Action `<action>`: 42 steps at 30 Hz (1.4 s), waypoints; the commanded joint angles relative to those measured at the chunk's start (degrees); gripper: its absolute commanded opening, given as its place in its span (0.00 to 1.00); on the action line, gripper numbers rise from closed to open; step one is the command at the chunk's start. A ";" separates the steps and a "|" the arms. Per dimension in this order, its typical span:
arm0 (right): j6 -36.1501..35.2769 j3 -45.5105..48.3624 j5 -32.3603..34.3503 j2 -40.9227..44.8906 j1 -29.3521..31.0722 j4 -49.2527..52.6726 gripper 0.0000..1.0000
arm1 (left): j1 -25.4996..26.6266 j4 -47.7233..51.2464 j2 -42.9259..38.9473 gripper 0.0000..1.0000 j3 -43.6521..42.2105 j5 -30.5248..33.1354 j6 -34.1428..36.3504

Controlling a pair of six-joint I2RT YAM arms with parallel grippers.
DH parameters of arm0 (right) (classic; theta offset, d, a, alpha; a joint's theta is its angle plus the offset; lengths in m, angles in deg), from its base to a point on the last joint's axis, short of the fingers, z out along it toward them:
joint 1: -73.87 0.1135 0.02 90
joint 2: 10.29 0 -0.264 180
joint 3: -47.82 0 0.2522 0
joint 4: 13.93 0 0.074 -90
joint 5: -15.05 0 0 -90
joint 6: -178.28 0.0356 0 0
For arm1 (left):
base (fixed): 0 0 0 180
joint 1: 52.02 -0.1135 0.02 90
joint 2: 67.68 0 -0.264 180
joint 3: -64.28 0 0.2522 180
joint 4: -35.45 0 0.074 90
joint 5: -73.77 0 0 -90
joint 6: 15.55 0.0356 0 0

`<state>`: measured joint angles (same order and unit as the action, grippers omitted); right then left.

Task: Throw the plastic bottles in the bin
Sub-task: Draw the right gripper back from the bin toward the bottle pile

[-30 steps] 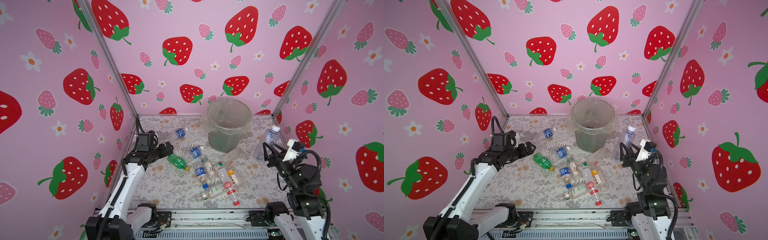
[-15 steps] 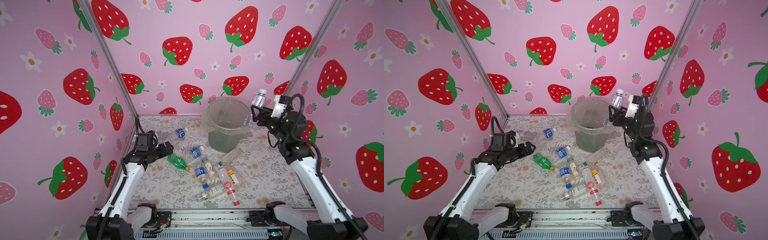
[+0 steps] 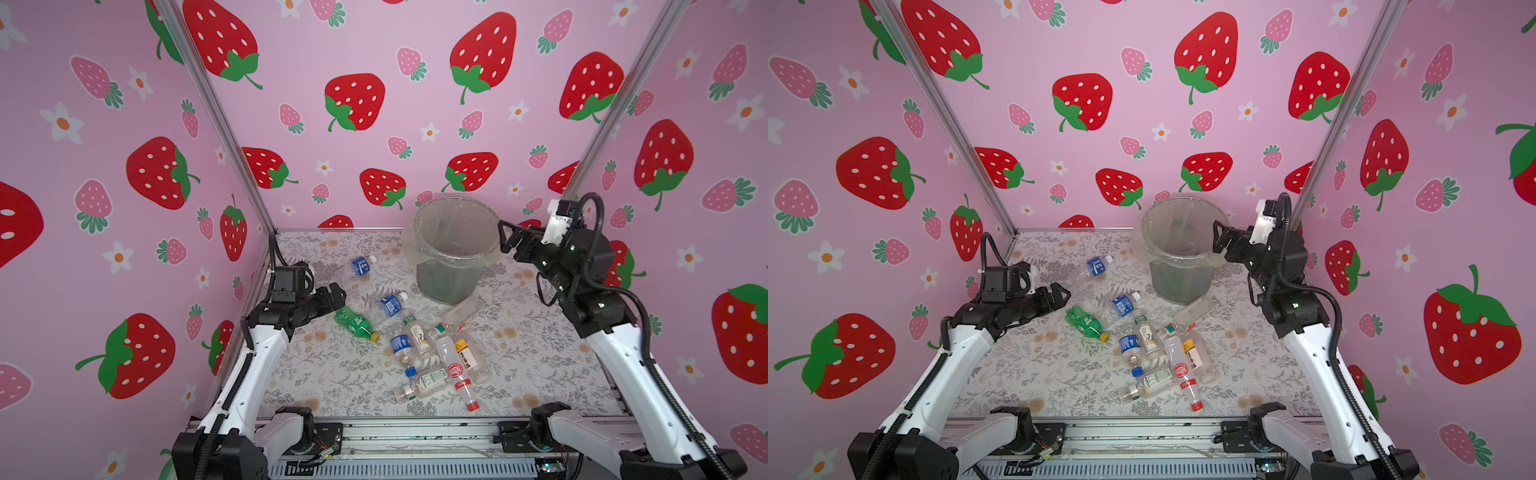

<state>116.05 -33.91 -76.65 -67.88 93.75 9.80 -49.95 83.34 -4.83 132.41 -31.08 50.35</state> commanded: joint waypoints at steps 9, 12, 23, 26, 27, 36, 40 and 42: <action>1.65 18.13 2.05 13.17 -0.02 6.42 0.99 | -0.52 0.92 0.53 0.99 2.52 -0.51 -0.73; 2.25 21.45 1.69 15.46 0.01 7.87 0.99 | -0.50 1.09 0.93 0.99 2.63 -0.29 -0.94; 7.93 37.28 0.95 26.41 0.01 6.14 0.99 | -3.06 3.75 1.88 0.99 4.06 5.68 -5.57; 7.59 37.59 0.99 25.58 -0.02 6.36 0.99 | -4.29 4.78 1.73 0.99 4.25 9.80 -7.60; 7.48 37.58 1.07 25.27 0.03 6.62 0.99 | -4.51 5.20 1.72 0.99 4.26 11.12 -8.09; 6.50 39.81 0.66 26.18 -0.01 7.06 0.99 | -5.19 7.89 2.20 0.99 4.65 16.98 -12.25; 5.94 40.78 0.29 27.06 -0.02 7.75 0.99 | -4.88 7.44 1.55 0.99 1.62 13.67 -14.86; 5.48 41.23 0.16 27.64 0.06 7.95 0.99 | -3.62 5.48 0.29 0.99 -0.64 12.90 -15.97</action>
<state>122.52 6.77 -75.92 -41.34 93.75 17.17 -54.59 88.85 -3.00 133.89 -17.20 37.52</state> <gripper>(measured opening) 0.994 0.990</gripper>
